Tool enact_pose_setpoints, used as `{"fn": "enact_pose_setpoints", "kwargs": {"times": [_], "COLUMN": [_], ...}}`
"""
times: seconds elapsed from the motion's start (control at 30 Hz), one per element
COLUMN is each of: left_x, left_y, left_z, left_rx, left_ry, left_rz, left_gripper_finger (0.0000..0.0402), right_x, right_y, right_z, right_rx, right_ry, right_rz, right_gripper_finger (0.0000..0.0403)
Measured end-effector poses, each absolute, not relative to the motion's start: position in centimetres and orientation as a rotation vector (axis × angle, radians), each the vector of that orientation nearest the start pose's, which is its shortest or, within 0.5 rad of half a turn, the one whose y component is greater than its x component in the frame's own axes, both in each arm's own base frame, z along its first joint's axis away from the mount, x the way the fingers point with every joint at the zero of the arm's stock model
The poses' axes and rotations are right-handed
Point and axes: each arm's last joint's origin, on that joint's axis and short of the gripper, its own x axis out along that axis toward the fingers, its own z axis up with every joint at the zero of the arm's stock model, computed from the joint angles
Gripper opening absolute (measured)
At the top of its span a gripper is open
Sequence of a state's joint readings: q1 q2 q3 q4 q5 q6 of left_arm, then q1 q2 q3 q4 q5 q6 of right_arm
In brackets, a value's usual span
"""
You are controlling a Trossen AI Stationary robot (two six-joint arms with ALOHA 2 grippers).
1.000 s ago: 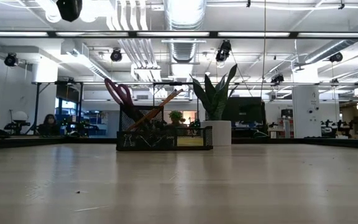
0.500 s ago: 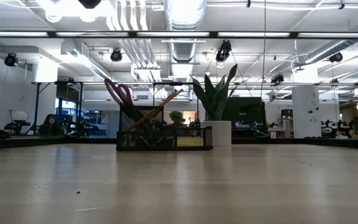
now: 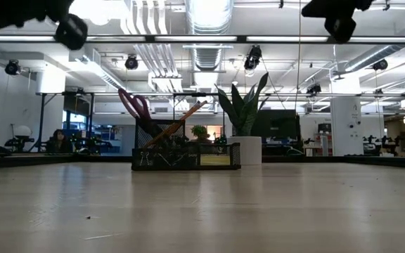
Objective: Pick and place office supplies into organizer
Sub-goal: Return to Home Position
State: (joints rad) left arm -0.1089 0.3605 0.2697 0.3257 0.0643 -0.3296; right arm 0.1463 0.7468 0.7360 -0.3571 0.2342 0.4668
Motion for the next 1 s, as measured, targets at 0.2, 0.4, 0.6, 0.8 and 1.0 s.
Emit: {"fn": "enact_pose_setpoints", "kwargs": {"times": [0.2,0.4,0.6,0.8,1.0], "left_x": [9.0,9.1,9.6,9.5,9.5], "left_y": [-1.2,-1.3,-1.3,-0.9,-0.5], "left_z": [23.1,20.7,19.4,19.3,19.2], "left_rx": [-0.33,-0.32,-0.348,-0.385,-0.403], "left_ry": [-0.329,-0.241,-0.146,-0.16,-0.157], "left_rz": [-0.246,-0.284,-0.274,-0.211,-0.174], "left_gripper_finger": [0.0,0.0,0.0,0.0,0.0], "right_x": [15.0,13.9,12.4,10.1,9.0], "right_y": [1.5,1.2,0.7,-0.1,0.2], "right_z": [27.6,24.9,23.9,22.1,19.8], "right_rx": [0.426,0.456,0.441,0.443,0.456], "right_ry": [0.168,0.069,0.01,-0.085,-0.142], "right_rz": [-0.137,-0.126,-0.158,-0.182,-0.042], "right_gripper_finger": [0.0009,0.0009,0.0009,0.0009,0.0009]}}
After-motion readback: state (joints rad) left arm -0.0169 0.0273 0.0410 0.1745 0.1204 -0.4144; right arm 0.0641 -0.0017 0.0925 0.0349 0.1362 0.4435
